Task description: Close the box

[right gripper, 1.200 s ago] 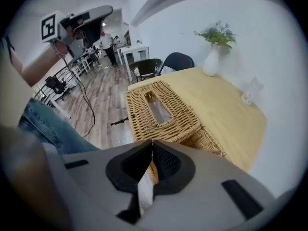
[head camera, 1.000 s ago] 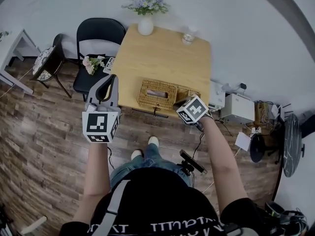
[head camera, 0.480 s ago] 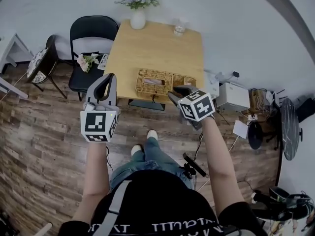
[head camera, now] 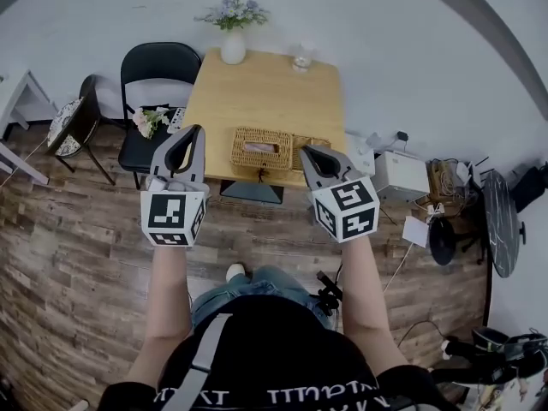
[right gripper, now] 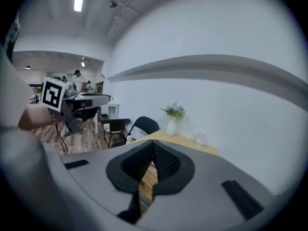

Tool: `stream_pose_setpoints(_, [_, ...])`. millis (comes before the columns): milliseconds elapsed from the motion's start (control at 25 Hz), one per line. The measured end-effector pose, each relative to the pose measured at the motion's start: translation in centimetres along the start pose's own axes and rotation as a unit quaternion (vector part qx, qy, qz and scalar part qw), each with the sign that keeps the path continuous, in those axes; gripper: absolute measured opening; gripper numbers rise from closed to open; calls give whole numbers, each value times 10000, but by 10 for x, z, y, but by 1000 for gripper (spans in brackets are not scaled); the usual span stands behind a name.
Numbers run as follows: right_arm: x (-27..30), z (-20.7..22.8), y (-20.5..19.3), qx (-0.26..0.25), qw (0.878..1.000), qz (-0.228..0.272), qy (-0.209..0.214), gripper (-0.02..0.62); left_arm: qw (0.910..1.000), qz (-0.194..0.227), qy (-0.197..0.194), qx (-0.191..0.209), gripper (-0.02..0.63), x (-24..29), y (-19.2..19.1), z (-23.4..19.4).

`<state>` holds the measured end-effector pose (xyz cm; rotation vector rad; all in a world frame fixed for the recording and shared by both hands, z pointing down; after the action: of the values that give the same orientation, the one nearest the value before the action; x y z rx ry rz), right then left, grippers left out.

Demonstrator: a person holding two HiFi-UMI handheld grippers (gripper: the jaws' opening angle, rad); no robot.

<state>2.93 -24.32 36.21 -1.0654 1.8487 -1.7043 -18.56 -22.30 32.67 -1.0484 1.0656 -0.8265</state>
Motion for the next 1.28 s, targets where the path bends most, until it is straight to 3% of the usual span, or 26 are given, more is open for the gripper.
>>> stream_pose_setpoints(320, [-30,27,58,-250,9924,1103,-492,14,9996,218,17,201,12,7,31,17])
stream_pose_setpoints(680, [-70,37,93,-348,9682,2320,-864,14,9975,405,23,570,12,11,66,35])
stream_pose_setpoints(1280, [-100,44,105,-472,9605,2517,-1092,14,9958,661,4,634,12,11,89,48])
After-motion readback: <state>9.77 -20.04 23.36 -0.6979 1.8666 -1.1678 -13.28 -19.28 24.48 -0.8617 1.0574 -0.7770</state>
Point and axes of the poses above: the fingertips, and each gripper's own axes: x forward along the fingers, z to its right, y out of its top, the point moved 3 cm from there along -x, backward along the fingers, and after that the axes turned 10 degrees about z, right-handed, at the moved point
